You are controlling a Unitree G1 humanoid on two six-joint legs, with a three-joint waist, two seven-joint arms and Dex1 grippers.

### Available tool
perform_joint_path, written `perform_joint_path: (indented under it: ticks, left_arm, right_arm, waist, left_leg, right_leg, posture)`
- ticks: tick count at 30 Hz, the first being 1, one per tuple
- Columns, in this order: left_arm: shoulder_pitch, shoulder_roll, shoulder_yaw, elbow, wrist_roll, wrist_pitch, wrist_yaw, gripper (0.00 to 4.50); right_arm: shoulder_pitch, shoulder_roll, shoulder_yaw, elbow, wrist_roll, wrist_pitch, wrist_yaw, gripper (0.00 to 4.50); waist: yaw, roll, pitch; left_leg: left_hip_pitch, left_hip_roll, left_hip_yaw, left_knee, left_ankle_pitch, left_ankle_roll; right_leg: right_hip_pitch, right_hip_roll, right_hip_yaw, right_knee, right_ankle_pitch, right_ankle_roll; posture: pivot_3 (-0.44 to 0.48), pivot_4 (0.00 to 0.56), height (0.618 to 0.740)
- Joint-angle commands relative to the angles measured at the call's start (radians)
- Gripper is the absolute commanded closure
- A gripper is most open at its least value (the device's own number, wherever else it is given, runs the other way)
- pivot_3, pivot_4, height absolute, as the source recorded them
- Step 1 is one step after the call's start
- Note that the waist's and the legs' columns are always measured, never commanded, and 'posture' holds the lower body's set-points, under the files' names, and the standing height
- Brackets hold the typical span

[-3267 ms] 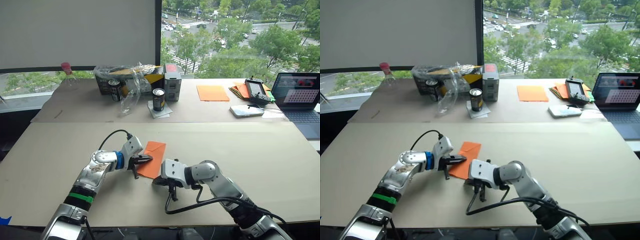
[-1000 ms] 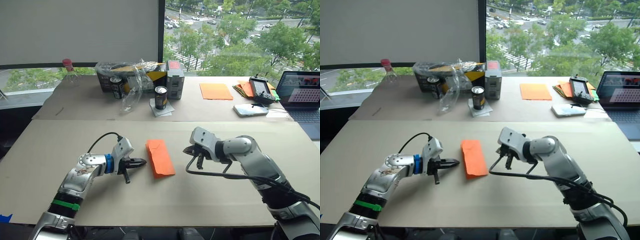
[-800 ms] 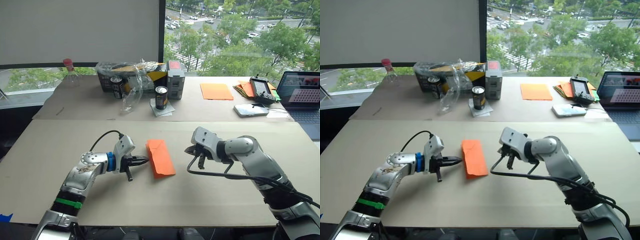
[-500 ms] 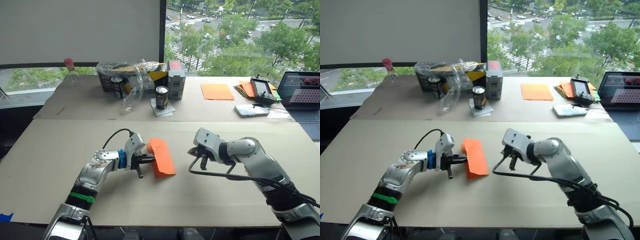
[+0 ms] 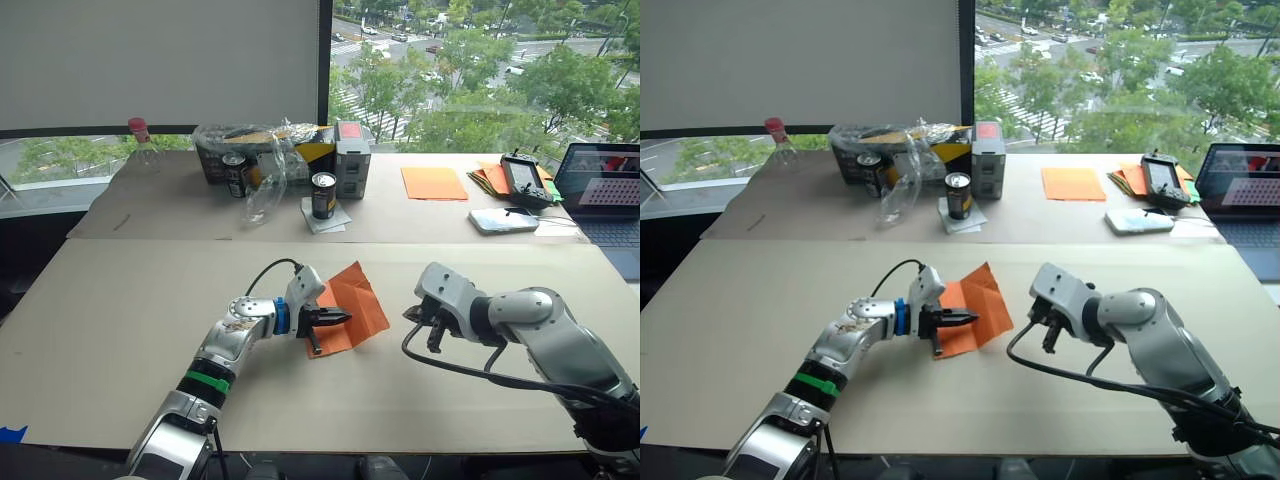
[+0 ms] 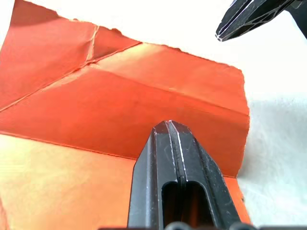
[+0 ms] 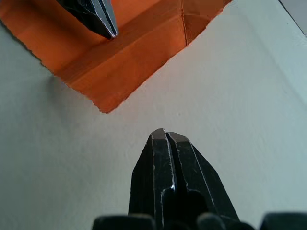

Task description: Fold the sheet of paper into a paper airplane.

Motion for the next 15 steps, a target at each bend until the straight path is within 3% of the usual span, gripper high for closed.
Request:
perform_joint_path:
  ticks: [1, 9, 12, 15]
  left_arm:
    - [-0.025, -0.011, -0.022, 0.039, 0.031, -0.044, -0.01, 4.5]
    - [0.0, 0.017, -0.034, 0.081, 0.084, -0.033, 0.009, 4.5]
    - [0.021, 0.019, -0.025, 0.054, 0.081, -0.011, 0.035, 4.5]
    - [0.06, 0.018, 0.011, -0.02, 0.056, 0.009, 0.075, 4.5]
  right_arm:
    - [0.01, -0.021, -0.05, -0.058, 0.02, 0.036, -0.024, 4.44]
    - [0.002, 0.023, -0.065, -0.057, 0.035, 0.033, -0.104, 4.44]
    - [-0.022, 0.084, -0.063, -0.014, 0.022, 0.024, -0.171, 4.44]
    - [-0.043, 0.216, -0.095, 0.063, 0.06, 0.015, -0.24, 4.44]
  waist:
    - [-0.001, 0.0, 0.0]
    - [-0.002, 0.0, 0.0]
    - [-0.005, 0.0, -0.001]
    - [-0.008, -0.001, -0.001]
  left_leg:
    - [0.0, 0.0, 0.0, 0.0, 0.0, 0.0]
    - [0.001, 0.0, 0.0, 0.0, 0.0, 0.0]
    - [0.002, 0.0, 0.0, 0.0, 0.0, 0.0]
    - [0.003, 0.001, 0.0, 0.0, 0.0, 0.0]
  right_leg:
    - [0.0, 0.0, 0.0, 0.0, 0.0, 0.0]
    - [0.001, 0.0, 0.0, 0.0, 0.0, 0.0]
    - [0.002, 0.0, 0.0, 0.001, 0.0, 0.0]
    - [0.002, 0.0, 0.0, 0.001, 0.0, 0.0]
  posture:
    - [0.0, 0.15, 0.732]
    - [0.0, 0.15, 0.732]
    - [0.0, 0.15, 0.732]
    - [0.0, 0.15, 0.732]
